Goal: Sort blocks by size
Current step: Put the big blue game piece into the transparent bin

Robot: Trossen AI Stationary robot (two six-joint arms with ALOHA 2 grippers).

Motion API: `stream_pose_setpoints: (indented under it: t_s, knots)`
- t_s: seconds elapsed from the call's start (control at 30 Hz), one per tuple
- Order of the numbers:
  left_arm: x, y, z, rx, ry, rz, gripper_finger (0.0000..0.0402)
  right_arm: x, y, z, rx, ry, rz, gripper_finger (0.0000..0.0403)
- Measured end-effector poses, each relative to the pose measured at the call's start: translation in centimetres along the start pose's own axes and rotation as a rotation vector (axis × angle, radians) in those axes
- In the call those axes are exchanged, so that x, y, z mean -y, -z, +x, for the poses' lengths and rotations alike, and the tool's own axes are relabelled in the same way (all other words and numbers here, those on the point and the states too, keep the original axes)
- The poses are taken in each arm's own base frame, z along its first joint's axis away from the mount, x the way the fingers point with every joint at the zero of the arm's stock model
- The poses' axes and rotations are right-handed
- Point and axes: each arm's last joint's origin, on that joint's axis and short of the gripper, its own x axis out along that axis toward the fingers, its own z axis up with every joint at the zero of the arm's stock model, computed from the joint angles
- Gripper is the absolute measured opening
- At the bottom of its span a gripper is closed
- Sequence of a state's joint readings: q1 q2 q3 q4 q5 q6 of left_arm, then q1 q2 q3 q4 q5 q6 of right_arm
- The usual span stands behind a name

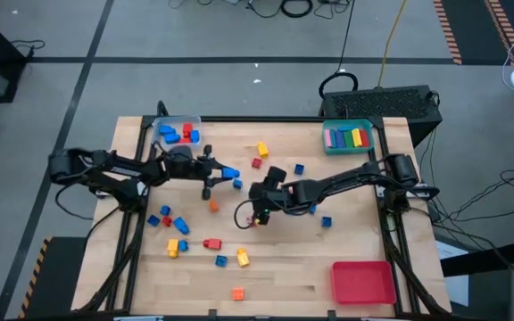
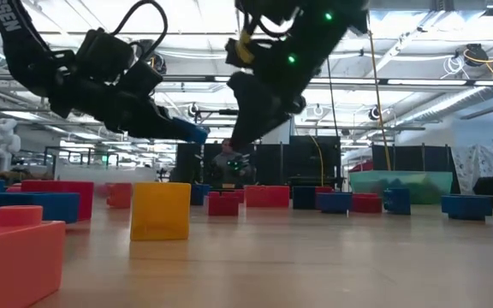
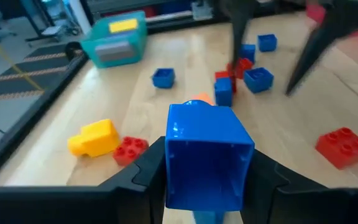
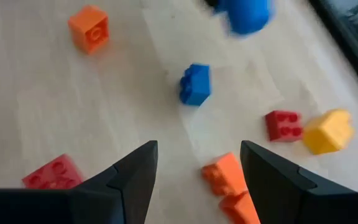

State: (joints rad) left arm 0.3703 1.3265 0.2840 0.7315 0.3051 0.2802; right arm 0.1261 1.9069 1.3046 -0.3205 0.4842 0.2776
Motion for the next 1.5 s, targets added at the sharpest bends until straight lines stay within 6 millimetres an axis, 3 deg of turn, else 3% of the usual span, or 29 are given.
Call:
stream_pose_setpoints:
  t_s: [0.47, 0.67, 0.97, 1.13, 1.33, 1.5]
  knots:
    - [-1.6, -1.2, -3.1, -0.041, -0.167, -0.040, 0.0139, 3.7, 3.0, -2.3, 0.173, -0.090, 0.157, 0.0214]
    - [-2.7, -1.0, -4.7, -0.112, -0.396, -0.159, 0.0139, 4.8, 4.4, -2.4, 0.240, -0.154, 0.232, 0.0214]
    - [-4.6, 0.8, -6.3, -0.243, -0.712, -0.363, 0.0139, 5.1, 4.5, -2.3, 0.248, -0.153, 0.257, 0.0214]
    - [-6.1, 1.4, -7.6, -0.238, -1.001, -0.473, 0.0139, 5.0, 4.4, -2.3, 0.257, -0.156, 0.261, 0.0214]
    - [-6.7, 2.5, -8.3, -0.263, -1.026, -0.605, 0.0142, 5.0, 4.3, -2.3, 0.267, -0.161, 0.282, 0.0214]
    - [-7.0, 3.3, -8.4, -0.306, -1.089, -0.642, 0.0183, 5.0, 4.3, -2.3, 0.267, -0.163, 0.295, 0.0214]
